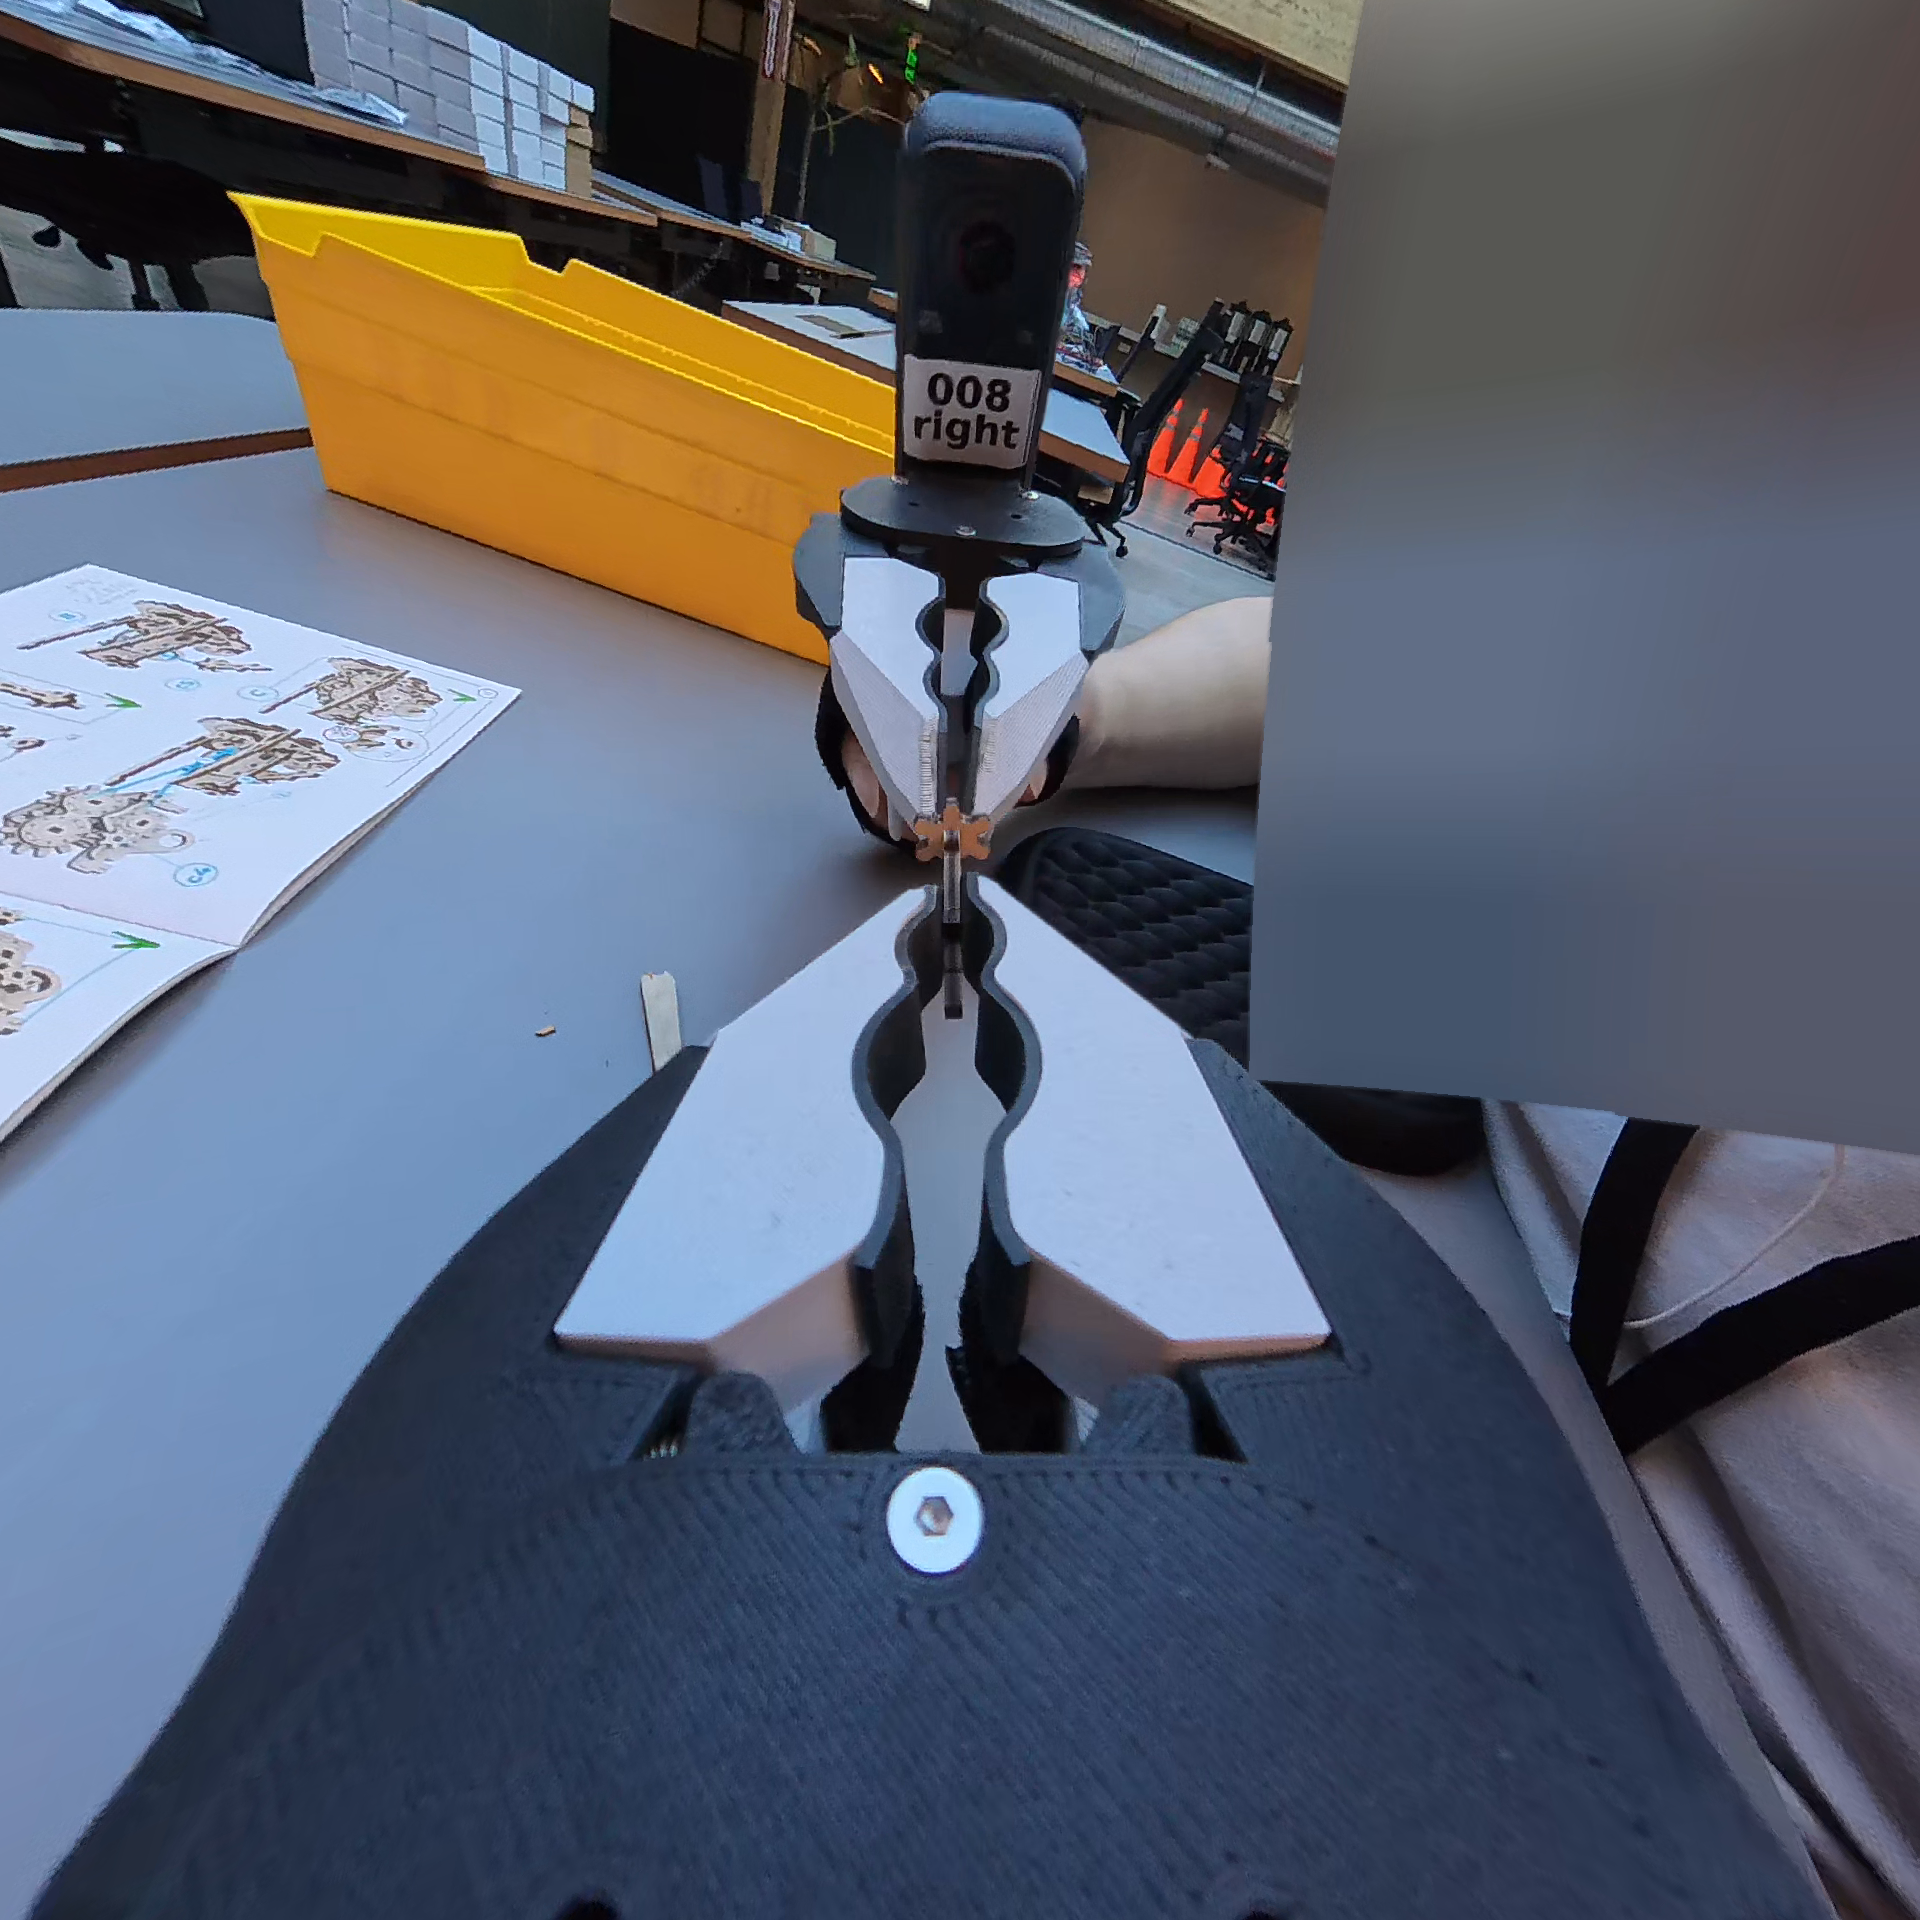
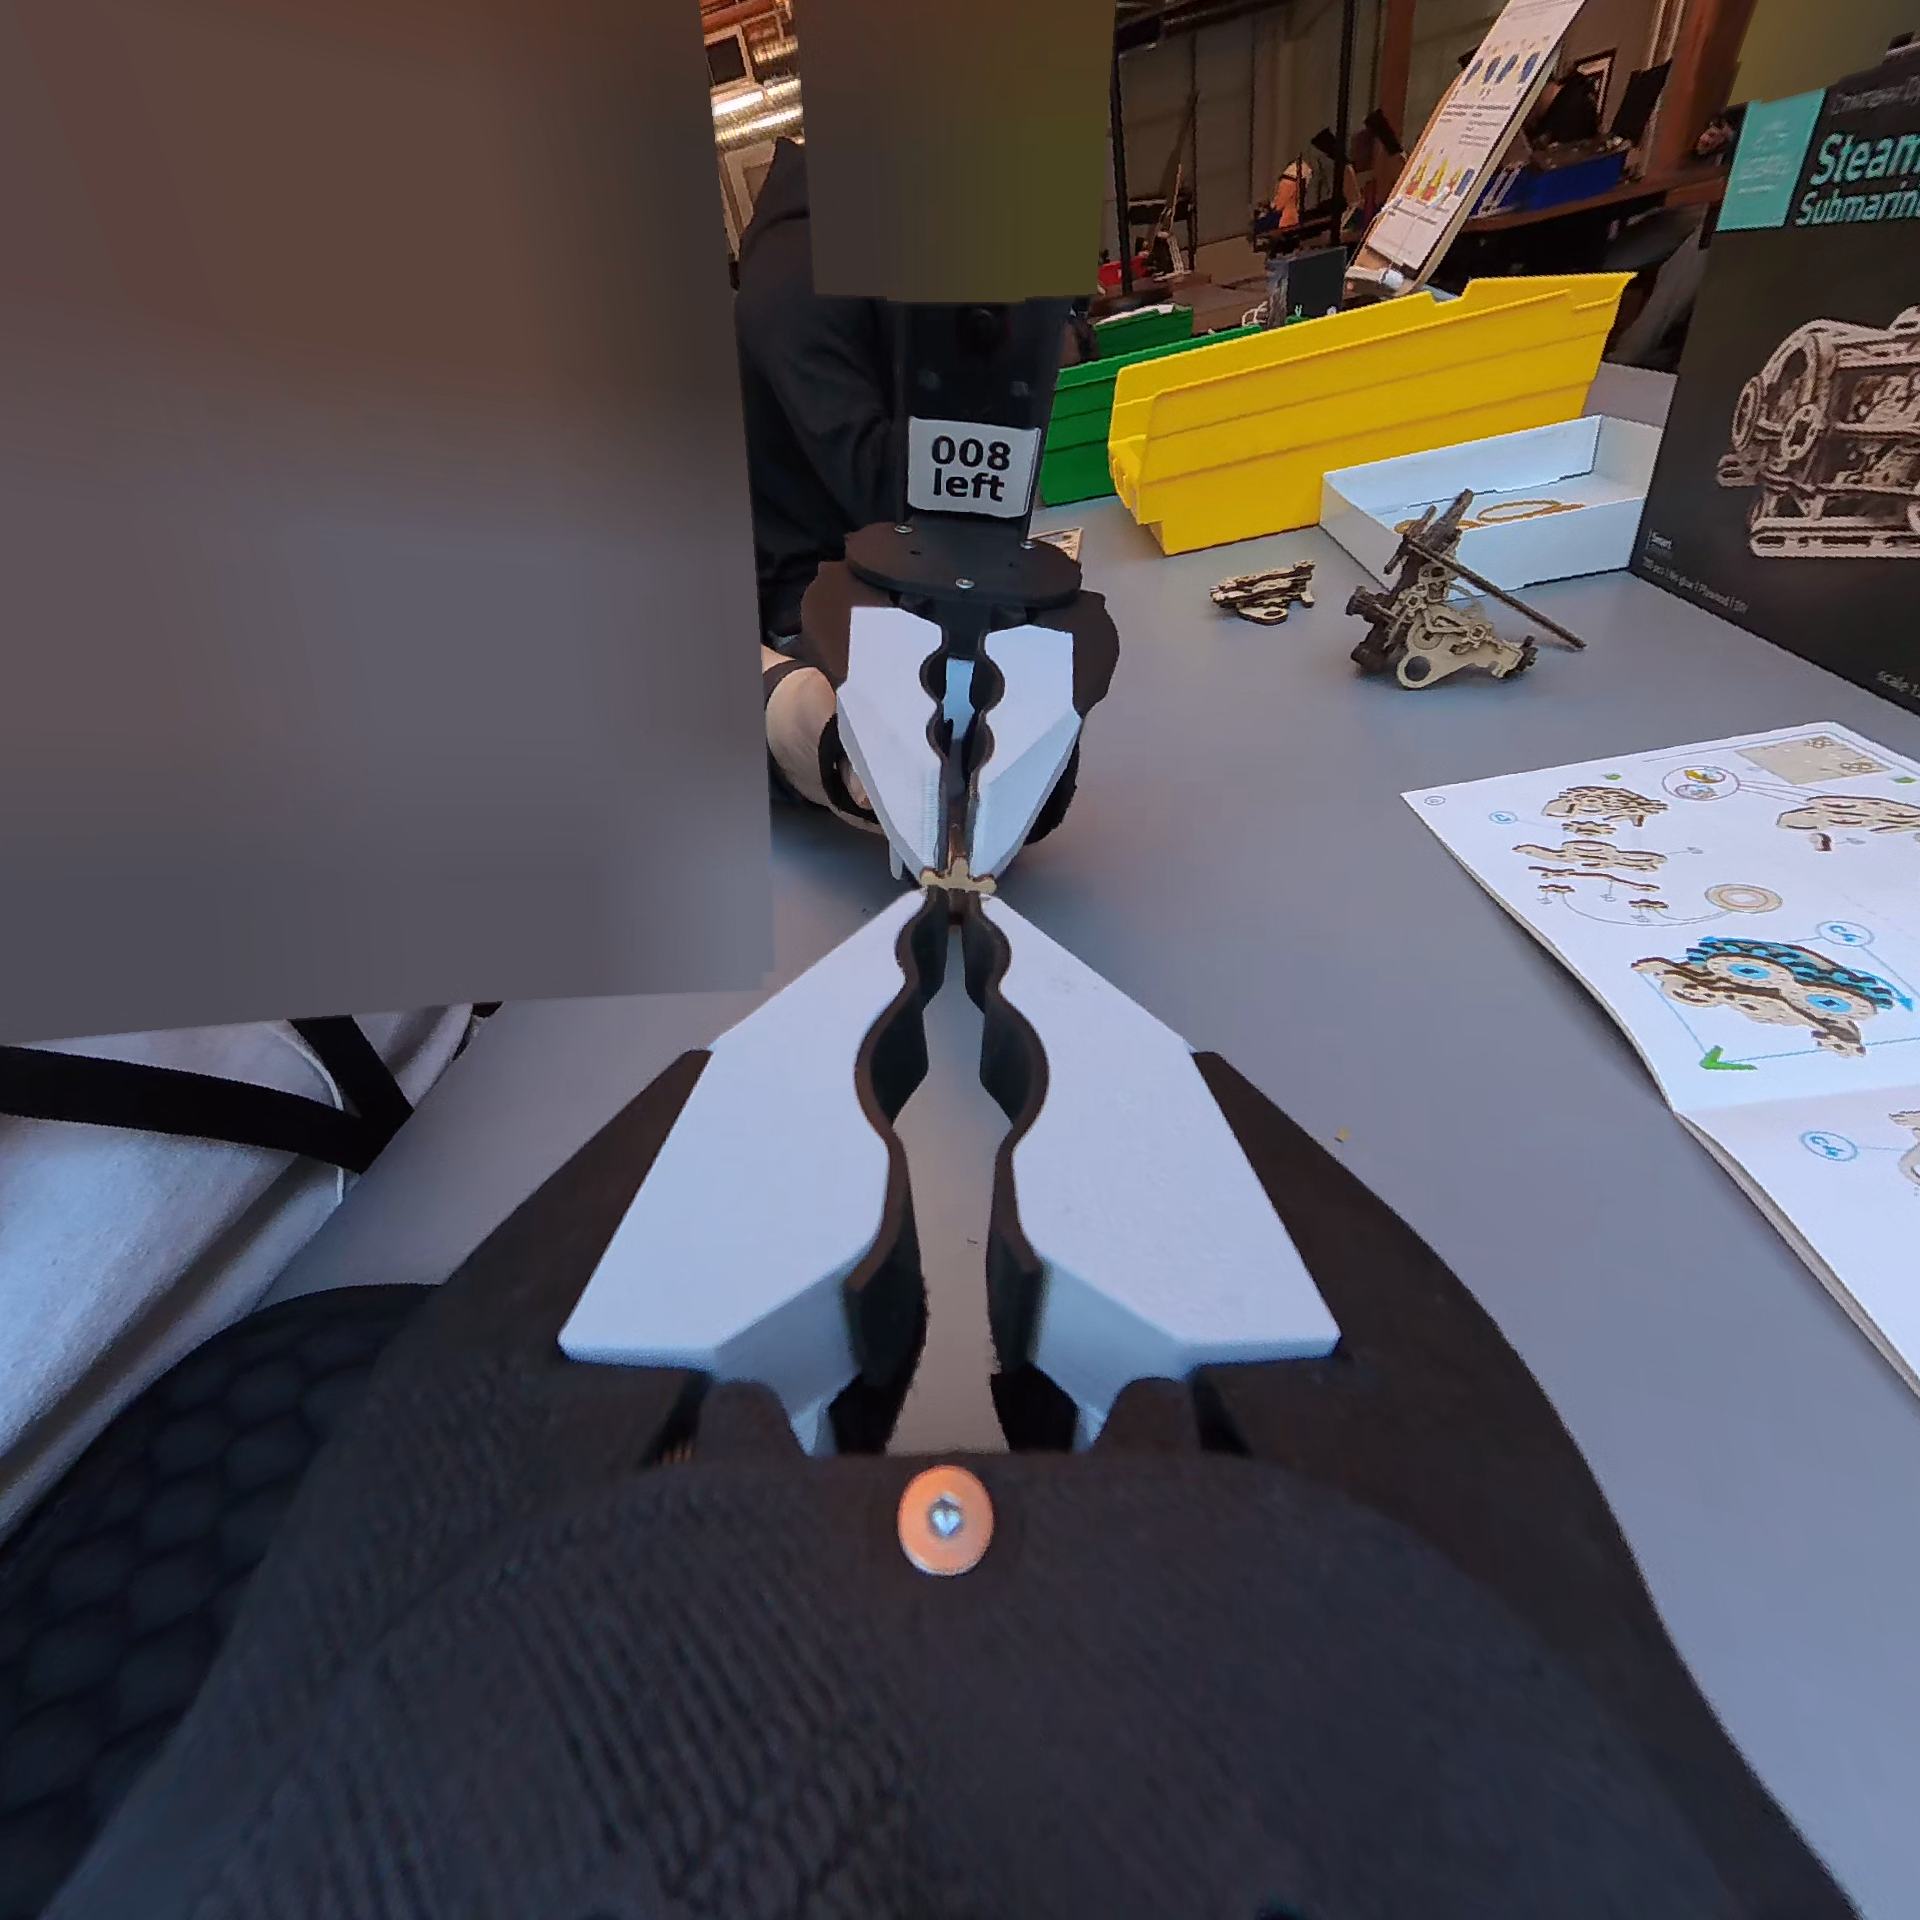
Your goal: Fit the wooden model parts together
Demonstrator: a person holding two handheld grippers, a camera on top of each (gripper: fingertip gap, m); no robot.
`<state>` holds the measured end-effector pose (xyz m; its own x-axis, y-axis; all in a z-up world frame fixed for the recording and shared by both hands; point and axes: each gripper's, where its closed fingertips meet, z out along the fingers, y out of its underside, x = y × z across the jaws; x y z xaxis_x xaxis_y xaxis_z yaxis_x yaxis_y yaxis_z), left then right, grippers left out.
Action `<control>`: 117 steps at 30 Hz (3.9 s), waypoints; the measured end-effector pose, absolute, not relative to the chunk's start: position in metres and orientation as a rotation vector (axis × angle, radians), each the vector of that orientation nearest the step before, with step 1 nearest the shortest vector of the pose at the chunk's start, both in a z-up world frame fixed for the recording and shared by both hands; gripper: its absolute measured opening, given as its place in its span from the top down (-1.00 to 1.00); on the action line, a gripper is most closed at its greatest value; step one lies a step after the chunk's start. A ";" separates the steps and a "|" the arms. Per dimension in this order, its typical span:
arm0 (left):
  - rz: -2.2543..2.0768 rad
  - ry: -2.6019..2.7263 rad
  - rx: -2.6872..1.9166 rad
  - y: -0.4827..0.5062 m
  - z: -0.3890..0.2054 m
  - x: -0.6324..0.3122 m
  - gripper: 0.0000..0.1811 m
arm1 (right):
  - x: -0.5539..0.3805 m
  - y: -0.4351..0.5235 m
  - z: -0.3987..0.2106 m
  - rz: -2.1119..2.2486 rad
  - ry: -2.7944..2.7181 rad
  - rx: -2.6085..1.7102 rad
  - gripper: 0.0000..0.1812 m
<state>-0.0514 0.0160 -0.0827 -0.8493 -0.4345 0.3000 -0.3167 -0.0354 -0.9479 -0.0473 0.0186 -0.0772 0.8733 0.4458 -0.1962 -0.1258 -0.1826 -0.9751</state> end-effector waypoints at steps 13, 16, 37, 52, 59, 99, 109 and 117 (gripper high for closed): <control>-2.050 2.087 -0.831 0.015 -0.081 -0.048 1.00 | -0.045 0.018 -0.076 0.556 -0.263 -1.673 1.00; -2.074 2.086 -0.814 0.015 -0.079 -0.050 1.00 | -0.047 0.017 -0.076 0.543 -0.289 -1.662 1.00; -2.236 2.164 -1.137 0.018 -0.090 -0.046 1.00 | -0.044 0.012 -0.083 -0.125 -0.689 -1.631 0.95; -2.421 2.205 -1.359 0.014 -0.097 -0.050 1.00 | -0.050 0.016 -0.093 -0.171 -0.717 -1.657 0.99; -2.481 2.220 -1.393 0.013 -0.097 -0.054 1.00 | -0.054 0.016 -0.093 -0.070 -0.646 -1.675 0.99; -2.444 2.524 -1.330 0.000 -0.106 -0.078 1.00 | -0.073 0.005 -0.098 0.194 -0.739 -1.652 0.99; -2.438 2.210 -1.388 0.013 -0.098 -0.052 1.00 | -0.045 0.019 -0.088 0.150 -0.477 -1.719 0.82; -2.251 2.133 -1.263 0.010 -0.095 -0.045 1.00 | -0.047 0.026 -0.091 0.007 -0.509 -1.738 0.77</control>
